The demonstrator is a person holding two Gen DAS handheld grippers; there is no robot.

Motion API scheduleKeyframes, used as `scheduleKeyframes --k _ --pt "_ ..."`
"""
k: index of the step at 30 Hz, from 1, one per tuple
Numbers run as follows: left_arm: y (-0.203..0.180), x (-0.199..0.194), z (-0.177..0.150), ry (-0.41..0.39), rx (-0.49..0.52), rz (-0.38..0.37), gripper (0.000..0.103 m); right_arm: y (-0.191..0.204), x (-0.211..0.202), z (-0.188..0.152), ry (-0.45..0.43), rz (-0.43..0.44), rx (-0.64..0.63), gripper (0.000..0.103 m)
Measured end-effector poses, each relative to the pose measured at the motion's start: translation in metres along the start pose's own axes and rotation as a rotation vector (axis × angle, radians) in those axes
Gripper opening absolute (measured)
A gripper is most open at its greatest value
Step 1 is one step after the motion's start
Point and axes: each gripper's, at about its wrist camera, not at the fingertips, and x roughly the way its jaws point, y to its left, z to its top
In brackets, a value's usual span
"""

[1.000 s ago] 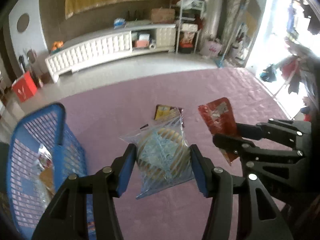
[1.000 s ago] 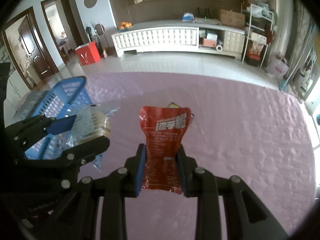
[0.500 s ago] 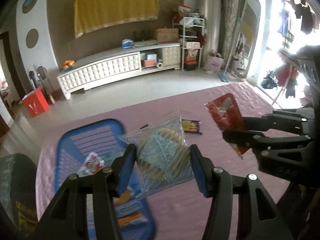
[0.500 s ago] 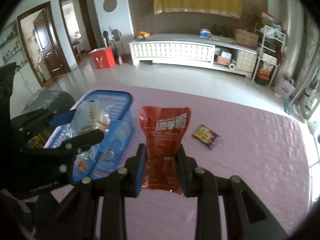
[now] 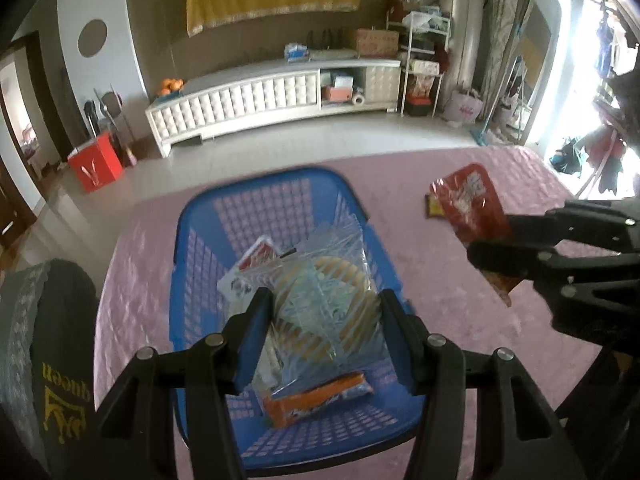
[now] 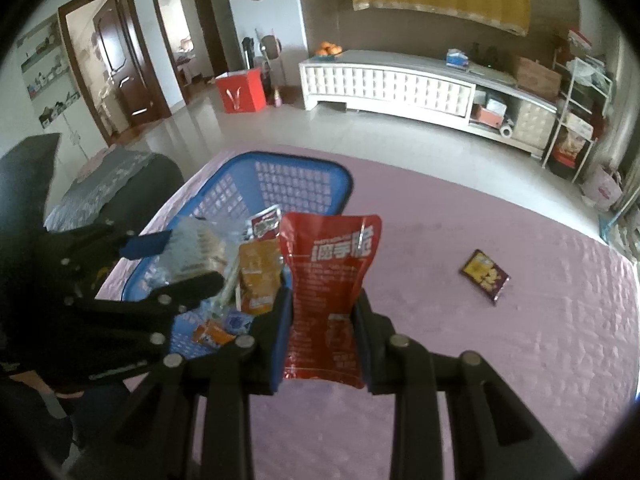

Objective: Organize snacks
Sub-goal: 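Carry both held items over the basket and open the left gripper, then lower the red sauce packet into the basket and open the right gripper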

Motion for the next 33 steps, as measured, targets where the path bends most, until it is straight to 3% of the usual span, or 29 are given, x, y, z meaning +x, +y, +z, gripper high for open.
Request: scheduleKeyframes --k 7,13,17,21,28,33 --pt "0.006 0.022 -0.014 0.072 -0.032 -0.039 0.052 -0.002 0.001 -0.004 0.021 -0.022 0.011 0.034" --pt "-0.004 0.030 -0.028 0.149 0.014 -0.033 0.052 0.000 -0.003 -0.003 0.017 -0.026 0.019 0.034" --pt "-0.002 0.027 -0.036 0.161 0.003 -0.040 0.054 0.006 -0.001 0.000 0.017 -0.023 0.007 0.034" --pt "0.010 0.014 -0.032 0.127 -0.042 -0.046 0.067 0.010 0.000 0.005 0.012 -0.013 -0.002 0.034" --pt "0.043 -0.018 -0.019 0.025 -0.122 -0.017 0.067 0.021 0.003 0.030 -0.005 0.005 -0.028 0.034" --pt "0.066 -0.033 -0.012 -0.012 -0.132 0.048 0.067 0.036 0.012 0.049 -0.017 0.028 -0.074 0.034"
